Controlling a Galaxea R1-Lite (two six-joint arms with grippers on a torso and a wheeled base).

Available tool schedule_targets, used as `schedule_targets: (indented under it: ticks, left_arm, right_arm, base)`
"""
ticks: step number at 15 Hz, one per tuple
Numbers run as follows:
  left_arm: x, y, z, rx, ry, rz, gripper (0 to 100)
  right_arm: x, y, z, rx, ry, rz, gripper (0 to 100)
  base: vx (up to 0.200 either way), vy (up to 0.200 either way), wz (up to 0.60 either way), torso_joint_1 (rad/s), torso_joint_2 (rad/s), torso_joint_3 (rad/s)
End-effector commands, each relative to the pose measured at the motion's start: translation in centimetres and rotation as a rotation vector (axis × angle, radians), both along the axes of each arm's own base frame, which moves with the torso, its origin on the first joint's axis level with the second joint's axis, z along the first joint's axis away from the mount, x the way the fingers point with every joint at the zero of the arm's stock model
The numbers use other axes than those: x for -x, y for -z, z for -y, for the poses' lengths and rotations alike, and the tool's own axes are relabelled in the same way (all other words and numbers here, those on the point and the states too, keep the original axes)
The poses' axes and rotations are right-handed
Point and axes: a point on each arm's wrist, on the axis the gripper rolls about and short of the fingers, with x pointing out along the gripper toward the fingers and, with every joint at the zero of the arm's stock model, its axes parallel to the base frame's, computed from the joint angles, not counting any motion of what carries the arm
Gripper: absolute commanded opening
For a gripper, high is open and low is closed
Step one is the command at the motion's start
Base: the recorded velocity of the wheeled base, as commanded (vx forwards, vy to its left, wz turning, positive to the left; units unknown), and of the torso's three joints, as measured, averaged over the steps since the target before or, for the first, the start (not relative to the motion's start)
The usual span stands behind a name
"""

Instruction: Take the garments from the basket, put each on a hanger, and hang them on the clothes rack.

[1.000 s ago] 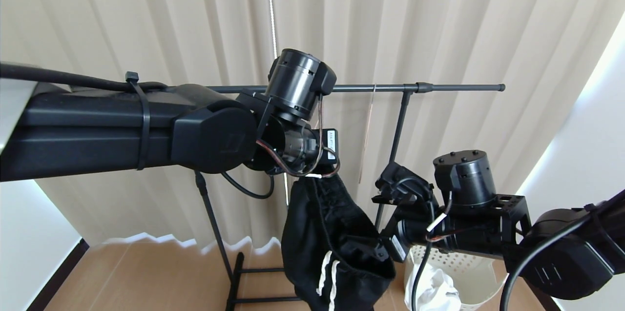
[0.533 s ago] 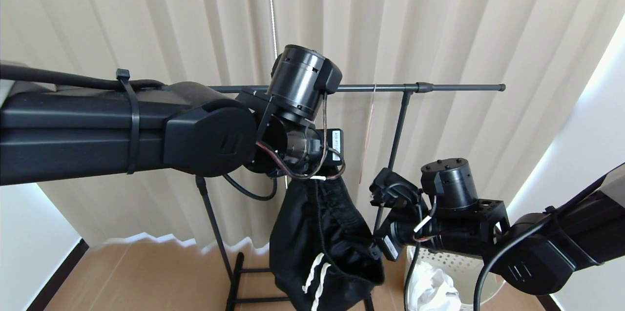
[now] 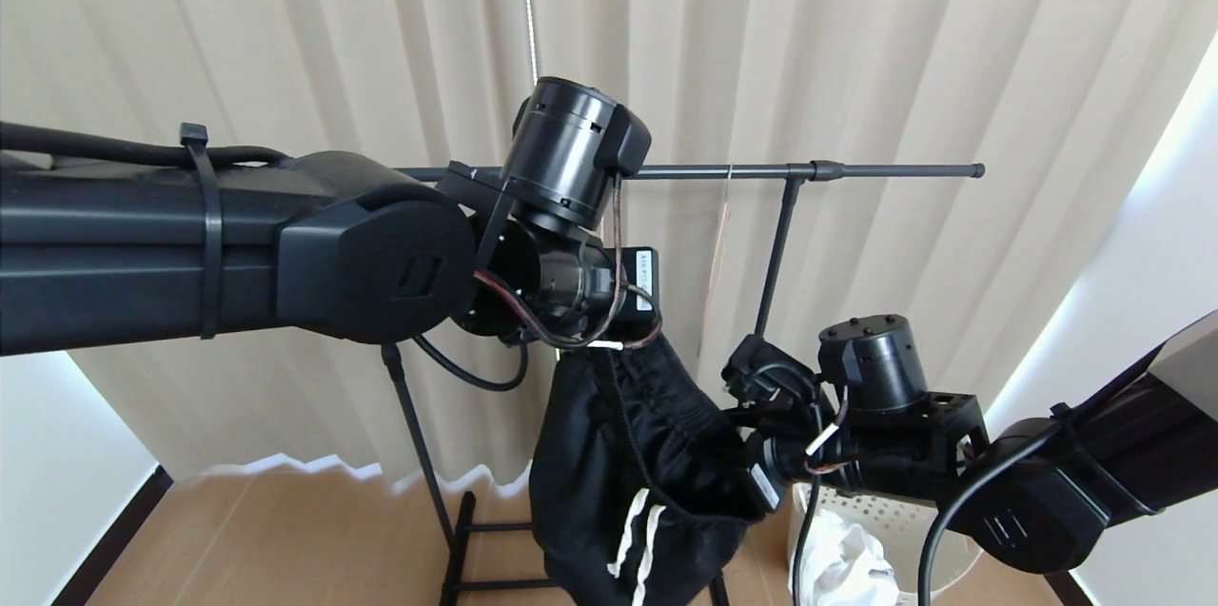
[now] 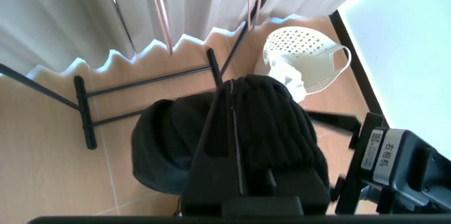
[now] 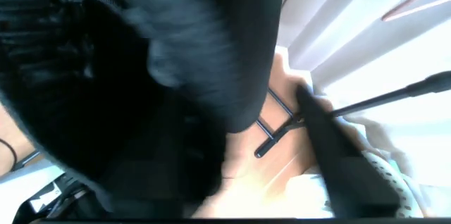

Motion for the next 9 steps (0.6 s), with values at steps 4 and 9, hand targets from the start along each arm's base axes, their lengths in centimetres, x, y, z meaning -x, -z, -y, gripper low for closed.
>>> schedule_targets:
  ticks: [4, 9]
  left_arm:
    - [-0.3, 0.5, -1.1, -0.025, -0.020, -0.017, 0]
    - [-0.1, 5.3, -3.2, -0.214, 0.000, -0.126, 0]
  right_arm:
    - [-1.4, -0.7, 2.6, 0.019, 0.060, 0.049, 0]
    - [-2.0, -4.0, 5.5, -0.016, 0.147, 0.141, 0]
  base:
    - [0.000, 0.000, 0.00, 0.000, 0.00, 0.000]
    - [0.000, 0.000, 0.00, 0.000, 0.00, 0.000]
